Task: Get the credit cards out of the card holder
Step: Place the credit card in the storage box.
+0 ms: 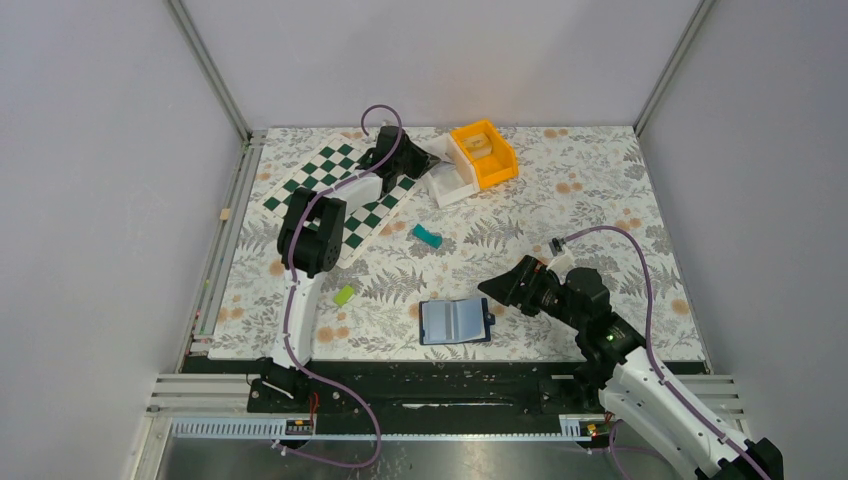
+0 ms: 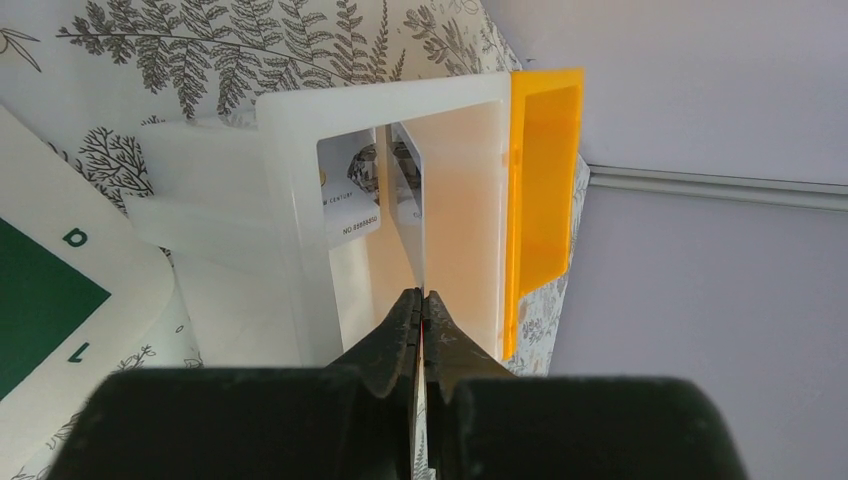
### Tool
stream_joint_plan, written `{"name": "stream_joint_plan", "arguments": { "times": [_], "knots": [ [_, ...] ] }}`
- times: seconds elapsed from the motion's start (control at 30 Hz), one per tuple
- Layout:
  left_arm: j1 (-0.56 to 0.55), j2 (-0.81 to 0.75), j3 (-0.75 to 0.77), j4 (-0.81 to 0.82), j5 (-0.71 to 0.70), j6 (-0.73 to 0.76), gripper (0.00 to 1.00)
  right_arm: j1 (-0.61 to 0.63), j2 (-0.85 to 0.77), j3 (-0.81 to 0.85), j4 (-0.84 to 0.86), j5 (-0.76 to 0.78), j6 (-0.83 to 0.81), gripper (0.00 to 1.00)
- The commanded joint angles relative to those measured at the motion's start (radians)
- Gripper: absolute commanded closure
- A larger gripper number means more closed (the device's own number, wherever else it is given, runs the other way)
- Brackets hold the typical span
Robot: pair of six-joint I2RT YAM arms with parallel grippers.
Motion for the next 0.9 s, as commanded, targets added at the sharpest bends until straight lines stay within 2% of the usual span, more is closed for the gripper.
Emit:
{"name": "stream_joint_plan", "arguments": {
  "times": [0.0,0.5,0.67,0.87],
  "knots": [
    [0.009,0.031,0.025,-0.013,-0.032,0.015,0.99,-0.009,-0.001,0.03,0.009,0.013,-0.017,0.01],
    [0.013,0.004,0.03,-0.03,0.003,0.021,0.77,-0.012,-0.011,0.03,0.009,0.008,-0.014,0.01],
    [0.017,-0.019,0.052,-0.084,-0.005,0.039,0.66,-0.013,-0.004,0.036,0.009,-0.015,-0.015,0.01],
    [0.024,-0.043,0.056,-0.096,0.014,0.027,0.6,-0.014,-0.003,0.06,-0.016,-0.019,-0.023,0.01]
  ]
}}
